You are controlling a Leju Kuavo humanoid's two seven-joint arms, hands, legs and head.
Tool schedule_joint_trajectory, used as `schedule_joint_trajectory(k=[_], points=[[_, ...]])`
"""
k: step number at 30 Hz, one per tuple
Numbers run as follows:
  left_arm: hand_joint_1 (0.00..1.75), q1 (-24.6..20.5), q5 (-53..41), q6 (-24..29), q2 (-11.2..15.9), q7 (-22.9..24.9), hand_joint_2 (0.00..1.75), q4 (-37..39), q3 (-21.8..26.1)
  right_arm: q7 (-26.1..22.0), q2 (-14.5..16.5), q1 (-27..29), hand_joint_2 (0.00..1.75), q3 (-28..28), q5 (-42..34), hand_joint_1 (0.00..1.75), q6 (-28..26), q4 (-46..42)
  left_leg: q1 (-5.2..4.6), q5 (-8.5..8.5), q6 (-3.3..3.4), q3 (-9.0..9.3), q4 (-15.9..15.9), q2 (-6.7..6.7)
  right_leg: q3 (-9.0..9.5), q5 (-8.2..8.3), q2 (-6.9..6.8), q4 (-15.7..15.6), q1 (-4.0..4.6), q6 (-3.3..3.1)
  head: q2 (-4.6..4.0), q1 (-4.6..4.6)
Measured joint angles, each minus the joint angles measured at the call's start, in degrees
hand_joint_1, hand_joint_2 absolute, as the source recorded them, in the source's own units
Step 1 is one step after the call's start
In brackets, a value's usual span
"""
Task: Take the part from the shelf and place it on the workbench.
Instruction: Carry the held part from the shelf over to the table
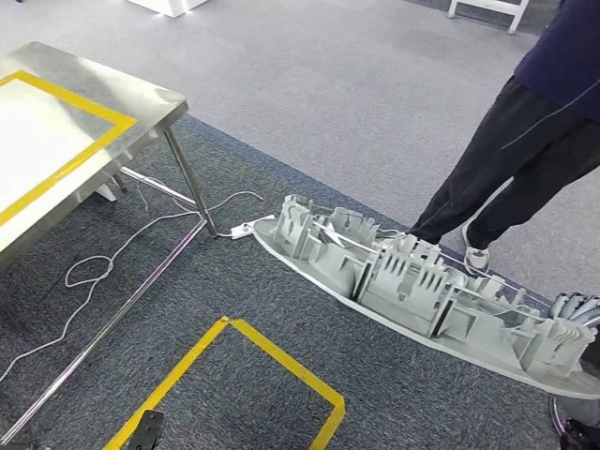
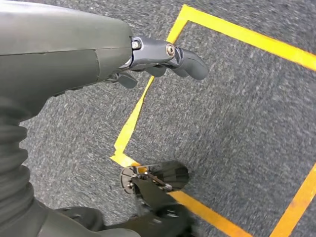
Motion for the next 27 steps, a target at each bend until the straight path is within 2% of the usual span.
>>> schedule_joint_trajectory(k=[1,2,3,4,5,6,7,8,9,10,11,12,13,14,15,16,17,18,19,20,22,23,24,25,26,27], points=[[0.00,-0.07,-0.02,0.00,0.00,-0.01,1.75,0.00,0.00,0.00,0.00,0.02,1.75,0.00,0.00,1.75,-0.01,0.00,-0.16,-0.20,0.00,0.26,-0.60,0.51,-0.01,-0.08,-0.12,0.07,0.14,0.10,0.00,-0.02],[0.00,-0.15,-0.09,0.00,-0.02,-0.02,1.75,0.00,-0.01,0.02,0.00,-0.01,1.75,0.03,0.03,1.75,0.00,0.00,-0.33,-0.37,0.24,0.31,-1.18,0.41,0.05,-0.15,-0.74,0.02,0.28,0.36,0.00,0.03],[0.00,-0.15,-0.18,0.01,-0.05,-0.01,1.75,0.00,-0.01,0.05,0.00,-0.07,1.75,0.07,0.09,1.75,0.00,0.00,-0.34,-0.44,0.63,0.46,-1.90,0.02,0.07,-0.44,-0.71,0.18,0.35,0.84,0.00,0.11],[0.00,-0.17,-0.28,0.03,-0.07,0.01,1.75,0.00,-0.02,0.08,0.00,-0.11,1.75,0.13,0.15,1.75,-0.01,0.00,-0.30,-0.50,1.08,0.62,-2.63,-0.54,-0.18,-1.16,0.03,0.97,0.39,1.35,0.00,0.22],[0.00,-0.17,-0.37,0.06,-0.12,0.03,1.75,0.00,-0.02,0.12,0.00,-0.14,1.75,0.18,0.20,1.75,-0.01,0.00,-0.10,-0.33,1.59,0.55,-2.79,-1.71,-0.89,-2.35,1.15,2.72,0.28,1.81,0.00,0.44],[0.00,-0.16,-0.41,0.09,-0.17,0.04,1.75,0.00,-0.02,0.15,0.00,-0.12,1.75,0.22,0.23,1.75,-0.03,0.00,0.13,-0.18,1.89,0.64,-2.94,-2.50,-2.27,-4.05,2.87,5.81,0.17,2.13,0.00,0.62],[0.00,-0.21,-0.44,0.11,-0.23,0.04,1.75,0.00,-0.02,0.16,0.00,-0.06,1.75,0.25,0.25,1.75,-0.04,0.00,0.20,-0.14,2.03,0.61,-2.92,-3.19,-4.17,-5.88,3.97,9.75,0.12,2.26,0.00,0.78],[0.00,-0.23,-0.47,0.13,-0.31,0.04,1.75,0.00,-0.02,0.20,0.00,-0.01,1.75,0.26,0.29,1.75,-0.05,0.00,0.23,-0.10,2.11,0.59,-2.90,-3.91,-6.09,-7.24,4.35,13.50,0.11,2.36,0.00,0.90],[0.00,-0.18,-0.50,0.13,-0.36,0.04,1.75,0.00,-0.02,0.22,0.00,0.02,1.75,0.28,0.34,1.75,-0.07,0.00,0.24,-0.09,2.13,0.59,-2.89,-4.68,-7.46,-7.66,4.47,15.90,0.11,2.42,0.00,0.92],[0.00,-0.12,-0.52,0.13,-0.38,0.04,1.75,0.00,-0.02,0.24,0.00,0.05,1.75,0.30,0.38,1.75,-0.09,0.00,0.28,-0.08,2.12,0.63,-2.87,-5.48,-7.88,-6.94,4.51,16.20,0.07,2.44,0.00,0.93],[0.00,-0.07,-0.54,0.13,-0.40,0.04,1.75,0.00,-0.02,0.24,0.00,0.05,1.75,0.31,0.41,1.75,-0.11,0.00,0.34,-0.06,2.06,0.71,-2.85,-6.28,-7.19,-5.20,4.66,14.23,0.00,2.43,0.00,0.92],[0.00,-0.06,-0.55,0.12,-0.42,0.04,1.75,0.00,-0.02,0.24,0.00,0.03,1.75,0.32,0.42,1.75,-0.14,0.00,0.42,-0.05,1.93,0.78,-2.82,-7.08,-5.66,-2.95,5.23,10.65,-0.16,2.45,0.00,0.93],[0.00,-0.09,-0.55,0.11,-0.43,0.04,1.75,0.00,-0.02,0.24,0.00,-0.01,1.75,0.34,0.42,1.75,-0.15,0.01,0.42,-0.03,1.69,0.76,-2.74,-7.84,-3.92,-1.15,6.78,6.69,-0.46,2.55,0.00,0.96],[0.00,-0.16,-0.55,0.11,-0.43,0.04,1.75,0.00,-0.03,0.23,0.00,-0.04,1.75,0.37,0.41,1.75,-0.18,0.01,0.41,0.02,1.38,0.57,-2.58,-8.59,-2.37,-0.06,8.29,3.41,-0.77,2.55,0.00,0.95],[0.00,-0.20,-0.55,0.11,-0.41,0.04,1.75,0.00,-0.03,0.25,0.00,-0.05,1.75,0.40,0.41,1.75,-0.21,0.01,0.42,0.16,1.00,0.26,-2.48,-9.28,-1.42,0.38,9.53,1.37,-0.99,2.49,0.00,0.97],[0.00,-0.18,-0.55,0.10,-0.39,0.04,1.75,0.00,-0.03,0.29,0.00,-0.07,1.75,0.42,0.43,1.75,-0.24,0.01,0.47,0.38,0.58,-0.11,-2.45,-9.96,-1.06,0.28,10.19,0.55,-1.05,2.30,0.00,0.97],[0.00,-0.12,-0.55,0.09,-0.38,0.04,1.75,0.00,-0.04,0.33,0.00,-0.07,1.75,0.43,0.43,1.75,-0.26,0.00,0.61,0.62,0.20,-0.43,-2.47,-10.64,-0.97,0.27,9.70,0.39,-0.98,1.96,0.00,0.93],[0.00,0.02,-0.56,0.08,-0.35,0.04,1.75,0.00,-0.03,0.39,0.00,-0.11,1.75,0.44,0.45,1.75,-0.29,0.00,0.72,0.70,-0.14,-0.65,-2.47,-10.75,-1.02,0.39,8.98,0.38,-0.93,1.60,0.00,0.95],[0.00,0.12,-0.57,0.07,-0.35,0.04,1.75,0.00,-0.03,0.41,0.00,-0.17,1.75,0.45,0.46,1.75,-0.32,-0.01,0.68,0.35,-0.46,-0.97,-2.00,-9.93,-0.99,0.47,8.25,0.33,-0.92,1.20,0.00,0.80],[0.00,0.13,-0.60,0.07,-0.35,0.04,1.75,0.00,-0.04,0.40,0.00,-0.20,1.75,0.46,0.46,1.75,-0.35,-0.01,0.60,-0.68,-0.74,-1.75,-0.48,-8.45,-0.94,0.53,7.42,0.23,-0.93,0.81,0.00,0.60],[0.00,-0.03,-0.66,0.07,-0.40,0.04,1.75,0.00,-0.05,0.39,0.00,-0.14,1.75,0.48,0.47,1.75,-0.43,-0.02,0.46,-4.24,-1.19,-4.84,5.93,-5.01,-0.91,0.51,5.67,0.15,-0.79,0.24,0.00,0.20],[0.00,-0.11,-0.72,0.07,-0.43,0.04,1.75,0.00,-0.05,0.40,0.00,-0.06,1.75,0.48,0.48,1.75,-0.50,-0.02,0.51,-5.99,-1.31,-6.73,9.88,-4.23,-0.94,0.48,4.77,0.15,-0.67,0.11,0.00,0.13],[0.00,-0.10,-0.79,0.07,-0.45,0.04,1.75,0.00,-0.06,0.40,0.00,0.00,1.75,0.48,0.49,1.75,-0.60,-0.02,0.54,-6.89,-1.35,-8.04,12.75,-3.92,-0.95,0.44,3.91,0.15,-0.60,0.05,0.00,0.13],[0.00,-0.02,-0.87,0.09,-0.48,0.04,1.75,0.00,-0.07,0.41,0.00,0.02,1.75,0.48,0.50,1.75,-0.69,-0.02,0.55,-6.82,-1.32,-8.47,13.86,-3.80,-0.95,0.41,3.10,0.16,-0.54,0.01,0.00,0.12],[0.00,0.07,-0.93,0.11,-0.48,0.05,1.75,0.00,-0.07,0.42,0.00,0.04,1.75,0.48,0.50,1.75,-0.77,-0.02,0.53,-5.67,-1.20,-7.67,12.60,-3.68,-0.89,0.38,2.34,0.16,-0.48,0.01,0.00,0.11],[0.00,0.14,-0.99,0.14,-0.47,0.07,1.75,0.00,-0.07,0.42,0.00,0.04,1.75,0.48,0.51,1.75,-0.81,-0.02,0.46,-3.87,-0.97,-5.82,9.42,-3.24,-0.77,0.32,1.63,0.16,-0.41,0.05,0.00,0.11]])
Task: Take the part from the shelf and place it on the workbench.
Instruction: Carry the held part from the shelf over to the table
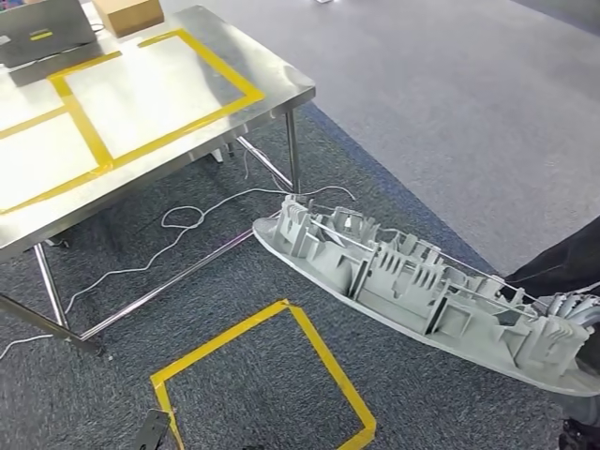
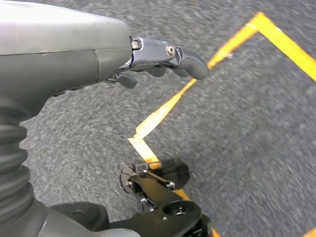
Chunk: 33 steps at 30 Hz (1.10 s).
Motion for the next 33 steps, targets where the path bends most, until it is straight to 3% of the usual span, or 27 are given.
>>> schedule_joint_trajectory(k=[2,3,4,6,8,10,12,13,14,15,17,19,20,21,22,24,26,28,29,30,33], points=[[0.00,-0.05,-0.05,0.05,0.02,0.03,1.75,0.00,0.01,-0.01,0.00,0.05,1.75,-0.01,0.01,1.75,-0.03,0.00,-0.43,2.77,0.67,4.32,-7.66,2.42,0.24,-0.25,-1.24,0.11,0.32,0.31,0.00,-0.03],[0.00,-0.15,-0.07,0.07,0.03,0.03,1.75,0.00,0.01,0.00,0.00,0.08,1.75,0.00,0.01,1.75,-0.05,0.00,-0.64,3.30,1.01,5.59,-10.09,3.39,0.33,-0.38,-1.81,0.13,0.52,0.55,0.00,0.00],[0.00,-0.20,-0.08,0.08,0.03,0.04,1.75,0.00,0.01,0.01,0.00,0.10,1.75,0.02,0.02,1.75,-0.07,0.00,-0.82,3.30,1.31,6.07,-11.23,3.82,0.43,-0.49,-2.38,0.10,0.70,0.81,0.00,0.02],[0.00,-0.09,-0.08,0.08,0.03,0.05,1.75,0.00,0.01,0.03,0.00,0.08,1.75,0.07,0.03,1.75,-0.10,0.00,-0.76,3.34,1.88,5.98,-11.62,2.65,0.70,-0.65,-3.31,-0.11,0.78,1.41,0.00,0.08],[0.00,0.08,-0.08,0.08,0.02,0.06,1.75,0.00,0.02,0.03,0.00,0.05,1.75,0.14,0.04,1.75,-0.14,-0.01,-0.40,3.55,2.46,6.10,-11.87,1.41,0.26,-1.83,-1.34,1.29,0.59,2.07,0.01,0.22],[0.00,-0.07,-0.11,0.07,-0.03,0.07,1.75,0.00,0.01,0.01,0.00,0.05,1.75,0.20,0.03,1.75,-0.17,-0.01,-0.14,3.70,2.89,6.15,-11.98,0.22,-2.39,-5.03,1.87,7.12,0.44,2.48,0.01,0.59],[0.00,-0.28,-0.15,0.05,-0.10,0.20,1.75,0.00,0.00,0.02,0.00,0.03,1.75,0.21,0.01,1.75,-0.18,0.02,-0.13,3.77,3.09,6.11,-11.97,-1.15,-6.10,-7.86,2.83,14.47,0.42,2.61,0.00,0.79],[0.00,-0.32,-0.18,0.05,-0.11,0.30,1.75,0.00,0.00,0.04,-0.01,0.00,1.75,0.22,0.02,1.75,-0.17,0.05,-0.13,3.78,3.10,6.12,-11.96,-1.90,-7.14,-7.88,2.89,16.13,0.41,2.63,0.00,0.82],[0.00,-0.35,-0.19,0.05,-0.11,0.40,1.75,0.00,0.00,0.05,-0.01,-0.08,1.75,0.22,0.02,1.75,-0.16,0.08,-0.11,3.80,3.08,6.19,-11.95,-2.65,-7.11,-6.76,2.95,15.56,0.37,2.61,0.00,0.81],[0.00,-0.40,-0.21,0.04,-0.13,0.45,1.75,0.00,0.00,0.07,-0.02,-0.20,1.75,0.22,0.02,1.75,-0.16,0.10,-0.06,3.81,3.02,6.27,-11.94,-3.42,-5.97,-4.74,3.24,12.79,0.28,2.58,0.00,0.81],[0.00,-0.63,-0.24,-0.02,-0.16,0.47,1.75,0.00,-0.01,0.10,-0.02,-0.49,1.75,0.22,0.02,1.75,-0.15,0.12,-0.04,3.86,2.64,6.25,-11.78,-4.92,-2.43,-1.07,5.95,4.75,-0.24,2.63,0.00,0.84],[0.00,-0.92,-0.25,-0.09,-0.16,0.46,1.75,0.00,-0.03,0.15,-0.03,-0.64,1.75,0.22,0.00,1.75,-0.14,0.15,-0.03,4.14,1.92,5.73,-11.70,-6.29,-0.42,-0.10,8.42,0.43,-0.62,2.42,0.00,0.82],[0.00,-0.97,-0.28,-0.10,-0.14,0.47,1.75,0.00,-0.03,0.17,-0.04,-0.65,1.75,0.22,0.01,1.75,-0.12,0.17,0.04,4.36,1.51,5.39,-11.72,-6.96,-0.27,-0.28,8.57,0.11,-0.59,2.11,0.00,0.80],[0.00,-0.92,-0.32,-0.11,-0.11,0.48,1.75,0.00,-0.04,0.19,-0.04,-0.65,1.75,0.22,0.02,1.75,-0.10,0.17,0.21,4.60,1.13,5.13,-11.85,-7.61,-0.23,-0.16,7.86,0.17,-0.52,1.70,0.00,0.78],[0.00,-0.81,-0.36,-0.12,-0.08,0.50,1.75,0.00,-0.04,0.20,-0.04,-0.69,1.75,0.22,0.03,1.75,-0.06,0.17,0.26,4.57,0.80,4.91,-11.74,-7.50,-0.20,-0.05,7.13,0.09,-0.51,1.29,0.00,0.80],[0.00,-0.77,-0.49,-0.13,-0.04,0.57,1.75,0.00,-0.05,0.20,-0.04,-0.68,1.75,0.21,0.04,1.75,0.00,0.11,0.13,2.79,0.23,3.46,-8.97,-4.98,0.01,0.14,5.48,-0.19,-0.58,0.53,0.00,0.41],[0.00,-0.95,-0.61,-0.15,-0.06,0.69,1.75,0.00,-0.11,0.22,-0.04,-0.44,1.75,0.20,0.05,1.75,0.03,0.03,0.07,-0.82,-0.21,0.07,-2.01,-1.67,0.08,0.06,3.76,-0.25,-0.39,0.08,0.00,0.00],[0.00,-0.96,-0.66,-0.18,-0.08,0.85,1.75,0.00,-0.32,0.38,-0.04,-0.22,1.75,0.20,0.07,1.75,0.01,0.02,0.17,-2.65,-0.41,-2.73,3.71,-0.66,0.10,-0.05,2.06,-0.24,-0.22,-0.07,0.00,-0.03],[0.00,-0.89,-0.66,-0.19,-0.08,0.90,1.75,0.00,-0.45,0.46,-0.04,-0.18,1.75,0.20,0.07,1.75,-0.03,0.02,0.18,-2.10,-0.39,-2.76,3.89,-0.53,0.15,-0.11,1.31,-0.24,-0.17,-0.09,0.00,-0.04],[0.00,-0.82,-0.66,-0.19,-0.07,0.93,1.75,0.00,-0.59,0.53,-0.04,-0.17,1.75,0.20,0.06,1.75,-0.10,0.02,0.17,-0.62,-0.28,-1.63,1.89,-0.35,0.25,-0.19,0.61,-0.24,-0.14,-0.04,0.00,-0.04],[0.00,-0.89,-0.67,-0.20,-0.02,0.94,1.75,0.00,-0.91,0.65,-0.04,-0.16,1.75,0.19,0.09,1.75,-0.28,0.01,-0.30,3.57,0.50,4.35,-8.72,2.67,0.72,-0.65,-1.03,-0.16,0.28,0.52,0.00,-0.08]])
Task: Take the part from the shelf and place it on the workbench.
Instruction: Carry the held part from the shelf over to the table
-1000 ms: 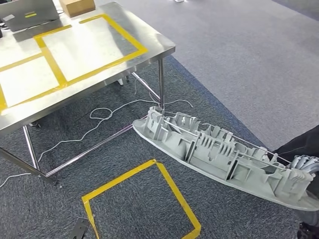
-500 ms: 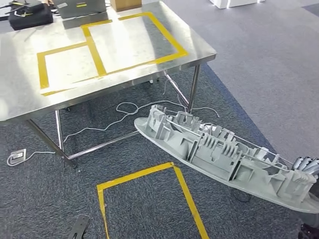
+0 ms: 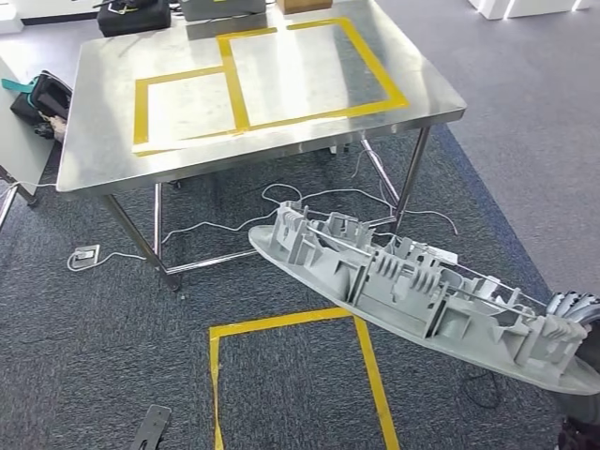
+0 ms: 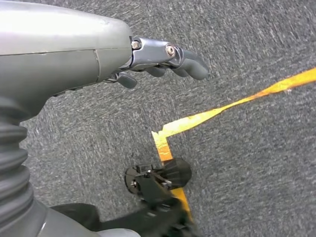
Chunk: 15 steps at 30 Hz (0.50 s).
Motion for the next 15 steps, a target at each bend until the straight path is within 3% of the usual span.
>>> schedule_joint_trajectory(k=[2,4,5,8,9,15], points=[[0.00,-0.11,0.00,-0.07,0.02,0.00,1.75,0.00,-0.08,0.10,0.00,0.02,1.75,0.00,0.20,1.75,-0.05,-0.01,-0.32,0.17,0.61,1.30,-2.71,1.12,0.21,-0.28,-0.89,-0.08,0.41,0.49,0.00,0.05],[0.00,0.01,0.01,-0.25,0.03,0.00,1.75,0.00,-0.10,0.16,0.00,-0.02,1.75,0.01,0.50,1.75,-0.25,-0.07,-0.27,0.27,1.13,1.35,-3.00,0.13,0.53,-0.36,-1.53,-0.52,0.46,0.92,0.00,0.11],[0.00,0.08,0.02,-0.37,0.04,-0.01,1.75,0.00,-0.10,0.16,0.00,-0.03,1.75,0.03,0.62,1.75,-0.42,-0.17,-0.16,0.37,1.19,1.50,-3.16,-0.20,0.68,-0.29,-1.50,-0.84,0.48,0.52,0.00,0.25],[0.00,0.13,0.02,-0.57,0.03,-0.02,1.75,0.00,-0.10,0.10,0.01,-0.46,1.75,0.13,0.69,1.75,-1.15,-0.46,0.08,0.48,1.11,1.88,-3.42,-0.70,0.88,-0.21,-1.11,-1.46,0.66,-1.65,0.01,0.95],[0.00,0.15,0.02,-0.59,0.03,-0.02,1.75,0.00,-0.10,0.10,0.02,-0.62,1.75,0.15,0.67,1.75,-1.39,-0.48,0.02,0.42,1.21,1.89,-3.42,-0.78,0.92,-0.18,-1.12,-1.53,0.66,-1.67,0.00,1.05],[0.00,0.16,0.49,-0.40,0.09,-1.49,1.75,0.00,-0.10,0.28,0.02,-0.30,1.75,0.21,0.76,1.75,-2.67,-0.66,-0.27,0.25,1.51,1.84,-3.39,-0.66,0.96,0.34,-0.86,-2.01,0.34,0.69,0.00,1.06]])
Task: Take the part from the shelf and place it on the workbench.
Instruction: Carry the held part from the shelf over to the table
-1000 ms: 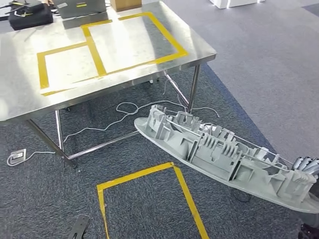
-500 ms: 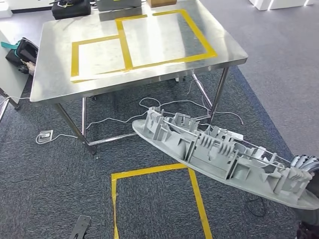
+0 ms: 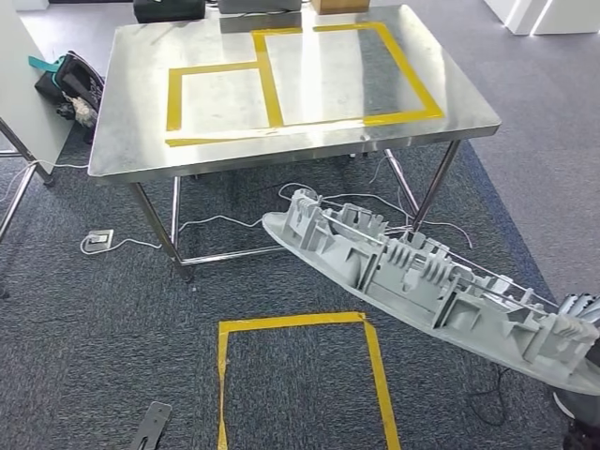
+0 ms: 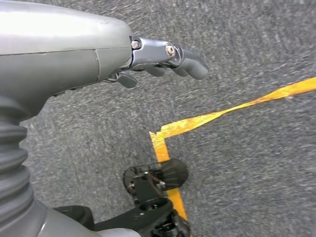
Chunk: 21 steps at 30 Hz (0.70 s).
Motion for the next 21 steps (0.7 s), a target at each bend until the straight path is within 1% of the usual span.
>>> schedule_joint_trajectory(k=[1,4,10,16,21], points=[[0.00,0.00,0.14,0.03,0.02,-0.32,1.75,0.00,0.00,0.06,0.00,0.18,1.75,-0.01,0.18,1.75,-0.29,-0.14,-0.02,0.00,0.02,0.00,0.00,0.00,0.00,0.00,0.01,-0.02,-0.05,0.27,0.00,-0.01],[0.00,0.02,0.22,0.28,0.07,-0.60,1.75,0.00,0.00,0.45,0.00,0.76,1.75,-0.29,1.82,1.75,-1.86,-0.66,-0.02,0.05,0.09,0.02,0.00,0.00,-0.01,0.00,0.03,-0.01,-0.05,0.52,0.00,-0.02],[0.00,0.22,0.21,0.79,0.05,-0.31,1.75,0.00,0.04,1.76,-0.61,1.80,1.75,-2.60,5.48,1.75,-4.56,-1.14,0.19,0.14,0.02,0.03,-0.04,0.01,-0.01,-0.01,0.10,0.07,0.16,0.53,0.00,-0.02],[0.00,0.37,0.17,0.81,0.03,0.27,1.75,0.00,0.04,2.65,-1.88,1.83,1.75,-5.32,5.92,1.75,-4.73,-1.21,0.25,0.17,-0.02,0.03,-0.05,0.05,0.03,-0.02,0.17,0.11,0.22,0.51,0.00,-0.02],[0.00,0.34,0.15,0.91,0.03,0.80,1.75,0.00,0.04,3.39,-2.36,1.50,1.75,-5.66,6.72,1.75,-4.18,-1.02,0.25,0.16,-0.02,0.03,-0.05,0.05,-0.07,-0.04,0.17,0.11,0.22,0.49,0.00,-0.01]])
